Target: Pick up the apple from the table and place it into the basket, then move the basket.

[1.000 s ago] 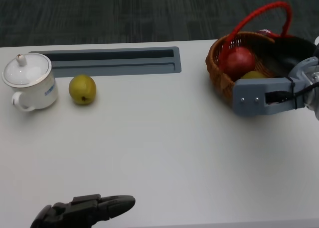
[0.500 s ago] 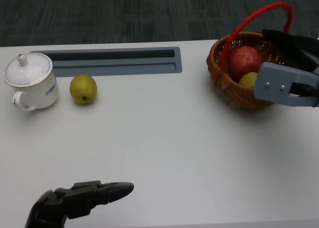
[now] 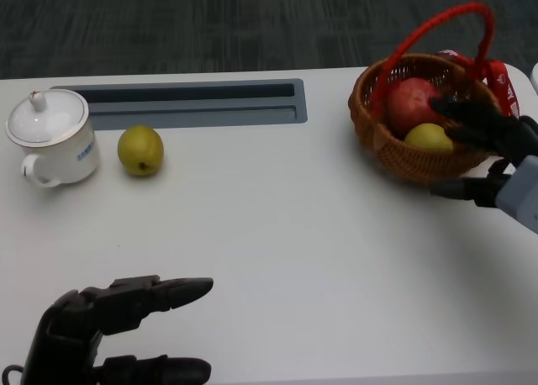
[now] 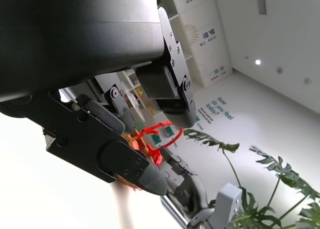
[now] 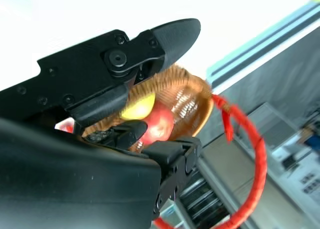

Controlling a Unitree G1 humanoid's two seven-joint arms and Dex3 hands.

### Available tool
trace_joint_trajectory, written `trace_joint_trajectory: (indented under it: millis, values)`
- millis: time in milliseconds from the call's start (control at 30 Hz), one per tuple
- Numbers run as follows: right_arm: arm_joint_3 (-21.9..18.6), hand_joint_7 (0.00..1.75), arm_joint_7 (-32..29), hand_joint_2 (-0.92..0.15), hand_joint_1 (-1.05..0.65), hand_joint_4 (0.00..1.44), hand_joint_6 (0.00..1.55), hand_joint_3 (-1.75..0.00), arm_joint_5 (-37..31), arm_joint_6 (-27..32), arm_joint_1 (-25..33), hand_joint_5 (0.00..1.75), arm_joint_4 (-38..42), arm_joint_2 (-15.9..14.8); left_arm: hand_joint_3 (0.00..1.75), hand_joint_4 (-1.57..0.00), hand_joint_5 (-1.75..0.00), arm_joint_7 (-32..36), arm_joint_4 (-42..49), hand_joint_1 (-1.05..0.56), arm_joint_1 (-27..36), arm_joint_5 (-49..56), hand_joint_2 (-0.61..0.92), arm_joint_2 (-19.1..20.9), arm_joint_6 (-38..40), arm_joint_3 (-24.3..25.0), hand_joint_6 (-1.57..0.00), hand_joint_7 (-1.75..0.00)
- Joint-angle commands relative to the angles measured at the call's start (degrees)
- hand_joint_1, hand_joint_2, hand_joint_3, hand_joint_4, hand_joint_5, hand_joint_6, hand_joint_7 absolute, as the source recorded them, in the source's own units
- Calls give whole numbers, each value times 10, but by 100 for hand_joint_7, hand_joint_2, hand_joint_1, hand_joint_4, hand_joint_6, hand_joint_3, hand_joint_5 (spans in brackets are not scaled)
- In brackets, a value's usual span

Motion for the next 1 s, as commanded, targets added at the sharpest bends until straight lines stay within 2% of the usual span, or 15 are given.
trace_joint_trajectory:
  millis: [33, 200, 367, 533, 1000]
  values:
    - [-15, 2, 27, -83, -77, 63, 51, -1, 30, -57, 38, 2, -17, 9, 0, -104, -1, -12, 16, -54, -19, -12, 72, 9, 3, 2, -94, -1]
    - [-10, 2, 44, -84, -73, 66, 54, -1, 40, -138, 81, 2, -37, 32, 0, -103, -1, -26, 42, -55, -47, -23, 73, 12, -3, 3, -93, 0]
    - [-16, 1, 104, -83, -69, 64, 55, 0, 79, -187, 116, 0, -51, 68, 0, -99, 0, -36, 61, -56, -65, -20, 73, 22, -1, 13, -91, 0]
    - [-11, 0, 141, -82, -69, 61, 54, 0, 97, -207, 143, 0, -66, 94, 0, -98, 0, -46, 90, -55, -84, -27, 73, 33, 0, 20, -89, 0]
    - [21, 0, 165, -81, -60, 62, 56, 0, 92, -245, 175, 1, -88, 143, 0, -101, -1, -60, 98, -53, -92, -33, 72, 37, 2, 33, -92, -1]
